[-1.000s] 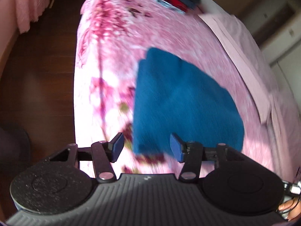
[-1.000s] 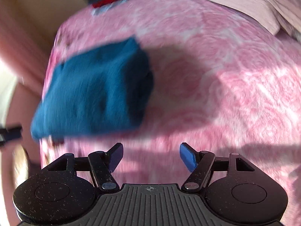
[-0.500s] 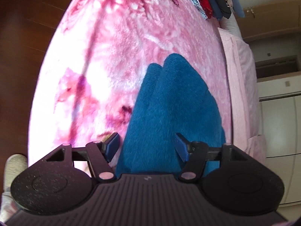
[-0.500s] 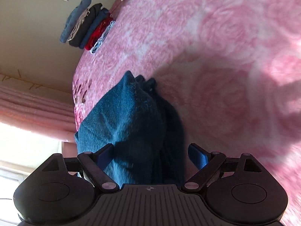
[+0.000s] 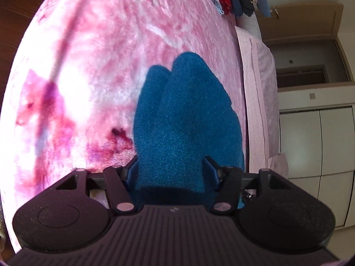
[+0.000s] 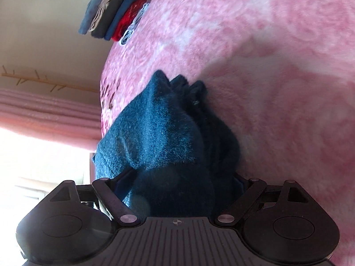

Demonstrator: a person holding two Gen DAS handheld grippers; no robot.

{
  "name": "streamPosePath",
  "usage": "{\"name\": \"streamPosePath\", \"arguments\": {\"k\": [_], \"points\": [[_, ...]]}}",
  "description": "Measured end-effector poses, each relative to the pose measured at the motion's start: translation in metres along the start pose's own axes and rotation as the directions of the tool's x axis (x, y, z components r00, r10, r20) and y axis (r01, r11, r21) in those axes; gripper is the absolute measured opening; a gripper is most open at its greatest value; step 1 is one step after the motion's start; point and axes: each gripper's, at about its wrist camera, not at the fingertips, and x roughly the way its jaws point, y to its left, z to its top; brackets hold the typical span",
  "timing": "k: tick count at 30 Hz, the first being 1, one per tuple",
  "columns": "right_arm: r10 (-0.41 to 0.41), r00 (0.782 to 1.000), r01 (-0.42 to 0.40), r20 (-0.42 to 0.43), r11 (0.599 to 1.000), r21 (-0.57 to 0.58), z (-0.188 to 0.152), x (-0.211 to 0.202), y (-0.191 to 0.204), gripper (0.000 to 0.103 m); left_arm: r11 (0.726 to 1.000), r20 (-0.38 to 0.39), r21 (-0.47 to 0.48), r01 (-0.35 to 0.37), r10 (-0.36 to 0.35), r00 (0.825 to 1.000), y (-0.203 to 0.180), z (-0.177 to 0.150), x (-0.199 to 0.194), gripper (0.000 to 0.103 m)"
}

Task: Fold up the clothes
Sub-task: 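Grasp the edge of the folded teal sweater bundle with both grippers, then lift the teal sweater with both grippers and carry it to the clothes stack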

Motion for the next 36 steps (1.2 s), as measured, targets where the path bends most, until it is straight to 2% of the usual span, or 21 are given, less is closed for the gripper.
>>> {"name": "streamPosePath", "arguments": {"k": [1, 2, 3, 6, 8, 13, 19, 26, 29, 36], "points": [[0.003, 1.0, -0.003, -0.005, 1.0, -0.006, 0.0, 0.001, 0.001, 0.086, 1.0, -0.004, -0.002, 0.007, -0.007, 1.0, 0.0, 0.0, 0.001, 0.034], [0.005, 1.0, -0.005, -0.009, 1.0, -0.002, -0.001, 0.002, 0.0, 0.07, 1.0, -0.005, -0.005, 0.014, -0.014, 1.0, 0.0, 0.001, 0.001, 0.028], [0.024, 1.0, -0.023, -0.011, 1.0, 0.018, -0.001, 0.003, -0.001, 0.055, 1.0, -0.006, -0.009, 0.021, -0.021, 1.0, -0.001, 0.001, 0.0, 0.027], [0.051, 0.999, -0.051, 0.019, 0.997, 0.054, -0.009, -0.004, 0.0, 0.043, 0.999, -0.009, -0.019, 0.043, -0.043, 0.999, -0.001, 0.003, -0.001, 0.024], [0.061, 0.997, -0.064, 0.047, 0.995, 0.072, -0.016, -0.012, 0.002, 0.04, 0.999, -0.005, -0.007, 0.052, -0.052, 0.999, -0.008, 0.004, -0.008, 0.022], [0.09, 0.991, -0.1, 0.095, 0.989, 0.11, -0.042, -0.038, 0.018, 0.037, 0.997, 0.007, 0.039, 0.061, -0.062, 0.998, -0.031, 0.003, -0.043, 0.022], [0.122, 0.983, -0.145, 0.135, 0.975, 0.169, -0.091, -0.083, 0.063, 0.037, 0.996, -0.004, 0.076, 0.049, -0.049, 0.999, -0.074, -0.012, -0.116, 0.022], [0.133, 0.977, -0.169, 0.165, 0.959, 0.228, -0.134, -0.127, 0.146, 0.037, 0.998, 0.012, 0.058, 0.039, -0.04, 0.999, -0.119, -0.015, -0.207, 0.022], [0.13, 0.975, -0.174, 0.181, 0.951, 0.254, -0.137, -0.123, 0.183, 0.037, 0.998, 0.005, 0.06, 0.034, -0.035, 0.999, -0.133, 0.007, -0.229, 0.022], [0.15, 0.964, -0.206, 0.219, 0.944, 0.259, -0.104, -0.083, 0.269, 0.037, 0.988, -0.009, 0.127, 0.089, -0.088, 0.996, -0.172, 0.12, -0.266, 0.022]]}}
